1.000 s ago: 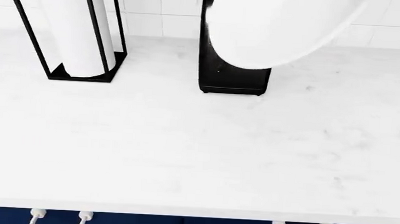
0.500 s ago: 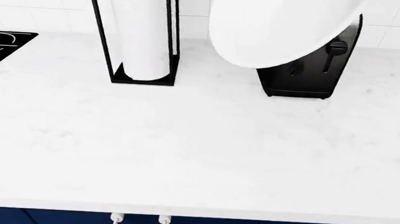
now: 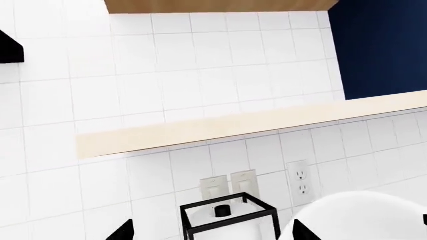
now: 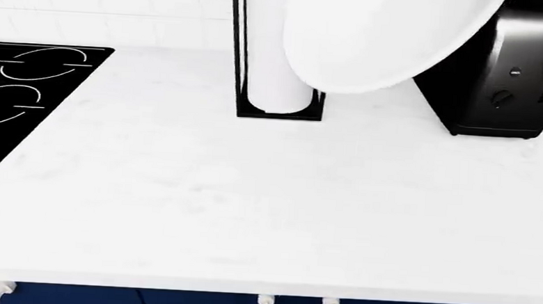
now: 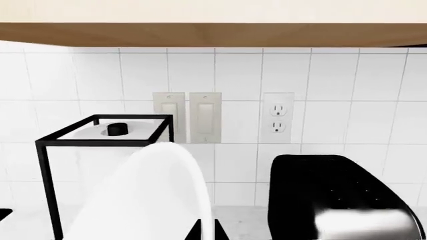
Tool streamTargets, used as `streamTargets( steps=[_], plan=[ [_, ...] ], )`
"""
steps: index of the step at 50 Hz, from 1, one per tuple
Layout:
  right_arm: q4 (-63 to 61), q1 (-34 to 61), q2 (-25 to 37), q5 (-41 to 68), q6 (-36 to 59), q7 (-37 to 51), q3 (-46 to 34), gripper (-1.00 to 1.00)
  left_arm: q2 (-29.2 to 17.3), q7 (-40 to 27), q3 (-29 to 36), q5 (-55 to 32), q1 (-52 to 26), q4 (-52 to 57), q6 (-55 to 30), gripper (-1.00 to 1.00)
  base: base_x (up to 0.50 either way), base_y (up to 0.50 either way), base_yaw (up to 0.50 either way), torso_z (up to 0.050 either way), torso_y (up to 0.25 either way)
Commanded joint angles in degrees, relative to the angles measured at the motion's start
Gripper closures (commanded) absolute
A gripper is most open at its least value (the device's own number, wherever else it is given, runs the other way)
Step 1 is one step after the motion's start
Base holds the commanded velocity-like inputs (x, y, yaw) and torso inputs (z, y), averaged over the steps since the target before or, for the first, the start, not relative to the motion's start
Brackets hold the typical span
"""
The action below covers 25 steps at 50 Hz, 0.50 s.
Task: Place the two vegetables and bowl onto the tray for setting up a vegetable dip station.
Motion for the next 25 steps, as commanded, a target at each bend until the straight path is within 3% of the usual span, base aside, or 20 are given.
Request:
streamTargets(
  steps=[1,25],
  plan=[
    [-0.07,0.23,0.11,-0.5,0.01,0.01,0.28,1.0,-0.06,-0.07,-0.04,-0.3,0.03,0.16,0.0,-1.0,0.0,0.5,0.0,0.0,0.0],
    [-0.11,0.54,-0.09,-0.56,0.14,-0.02,0.07,1.0,-0.14,0.27,0.01,0.4,0.39,0.35,0.1,-1.0,0.0,0.5,0.0,0.0,0.0]
  ],
)
